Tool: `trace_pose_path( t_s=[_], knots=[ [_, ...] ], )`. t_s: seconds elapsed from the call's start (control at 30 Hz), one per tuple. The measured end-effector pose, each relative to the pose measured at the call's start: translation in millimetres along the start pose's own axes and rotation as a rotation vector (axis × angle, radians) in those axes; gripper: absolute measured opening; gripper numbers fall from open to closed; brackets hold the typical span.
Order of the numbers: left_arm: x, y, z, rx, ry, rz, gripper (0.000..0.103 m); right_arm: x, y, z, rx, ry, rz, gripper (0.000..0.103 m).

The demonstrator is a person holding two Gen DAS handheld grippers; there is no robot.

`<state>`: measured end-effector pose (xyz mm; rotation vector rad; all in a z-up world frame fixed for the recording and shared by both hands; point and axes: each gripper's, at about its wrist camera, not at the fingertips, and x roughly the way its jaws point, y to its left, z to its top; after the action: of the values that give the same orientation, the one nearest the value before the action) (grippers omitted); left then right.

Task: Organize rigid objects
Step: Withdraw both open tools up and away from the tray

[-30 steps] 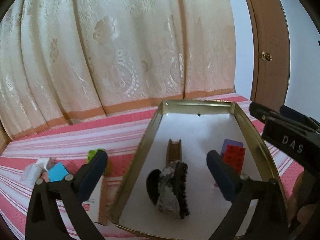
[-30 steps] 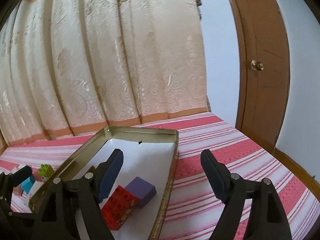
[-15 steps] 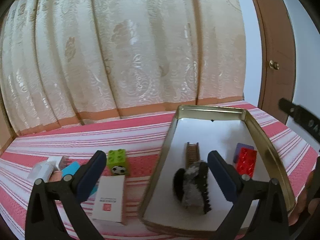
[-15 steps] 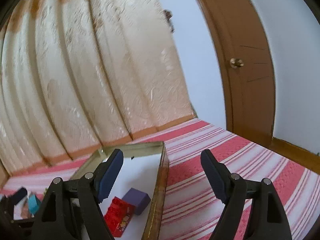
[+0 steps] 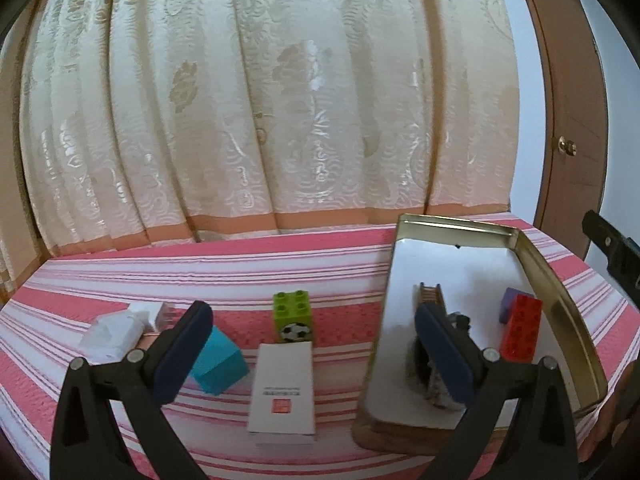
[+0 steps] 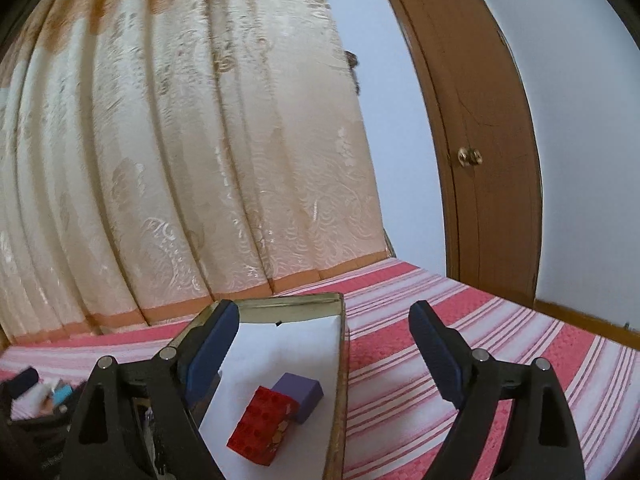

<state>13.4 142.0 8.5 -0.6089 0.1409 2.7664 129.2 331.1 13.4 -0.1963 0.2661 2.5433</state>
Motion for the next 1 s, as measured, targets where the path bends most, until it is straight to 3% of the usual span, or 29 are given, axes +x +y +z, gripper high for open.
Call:
trace_pose_path(
  t_s=[0.5,1.0],
  knots=[
    [-4,43,-5,-0.047,0.003,0.026,0.102,-18,22,-8,-0.014,0.006,-0.004,0.088],
    [-3,81,-7,-0.056,0.015,0.075,0.102,-22,82,-20,-0.038,0.034,0.071,0.089]
  ],
)
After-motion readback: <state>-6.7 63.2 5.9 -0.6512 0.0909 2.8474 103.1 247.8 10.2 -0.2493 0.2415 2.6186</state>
